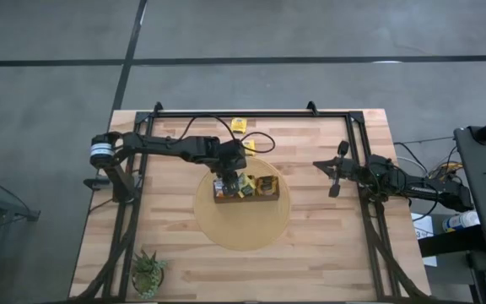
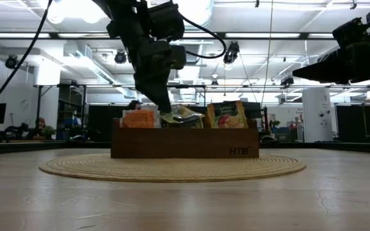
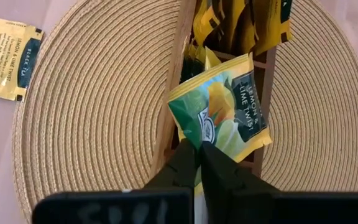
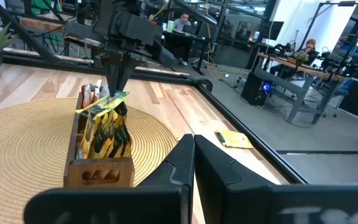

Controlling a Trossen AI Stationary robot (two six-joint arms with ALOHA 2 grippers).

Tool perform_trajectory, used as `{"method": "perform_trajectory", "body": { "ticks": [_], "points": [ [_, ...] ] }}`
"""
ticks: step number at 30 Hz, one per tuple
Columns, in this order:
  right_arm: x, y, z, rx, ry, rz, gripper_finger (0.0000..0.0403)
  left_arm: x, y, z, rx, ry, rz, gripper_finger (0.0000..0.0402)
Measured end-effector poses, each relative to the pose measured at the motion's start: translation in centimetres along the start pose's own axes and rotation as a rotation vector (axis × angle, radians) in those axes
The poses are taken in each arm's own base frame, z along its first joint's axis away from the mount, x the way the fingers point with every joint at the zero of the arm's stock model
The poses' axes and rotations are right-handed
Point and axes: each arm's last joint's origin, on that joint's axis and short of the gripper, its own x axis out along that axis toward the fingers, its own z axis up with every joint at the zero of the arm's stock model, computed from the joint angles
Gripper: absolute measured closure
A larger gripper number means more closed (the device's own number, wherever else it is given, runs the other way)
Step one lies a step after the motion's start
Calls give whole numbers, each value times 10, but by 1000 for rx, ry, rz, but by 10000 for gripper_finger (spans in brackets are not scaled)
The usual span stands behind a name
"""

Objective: Pick & Place Tea
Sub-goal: Put the yellow tea bag into the wooden organizer

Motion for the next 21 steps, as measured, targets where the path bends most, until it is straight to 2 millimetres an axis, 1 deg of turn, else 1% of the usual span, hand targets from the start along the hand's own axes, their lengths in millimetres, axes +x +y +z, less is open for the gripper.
{"method": "perform_trajectory", "body": {
  "ticks": [9,13,16,21],
  "points": [
    [0,0,0,0,0,0,394,-11,-4,14,43,-54,-5,391],
    [0,0,0,0,0,0,394,-12,-6,16,89,-61,1,392],
    [0,0,0,0,0,0,394,-12,-12,15,128,-57,10,392],
    [0,0,0,0,0,0,394,-9,-28,11,185,-46,63,392]
  ]
}}
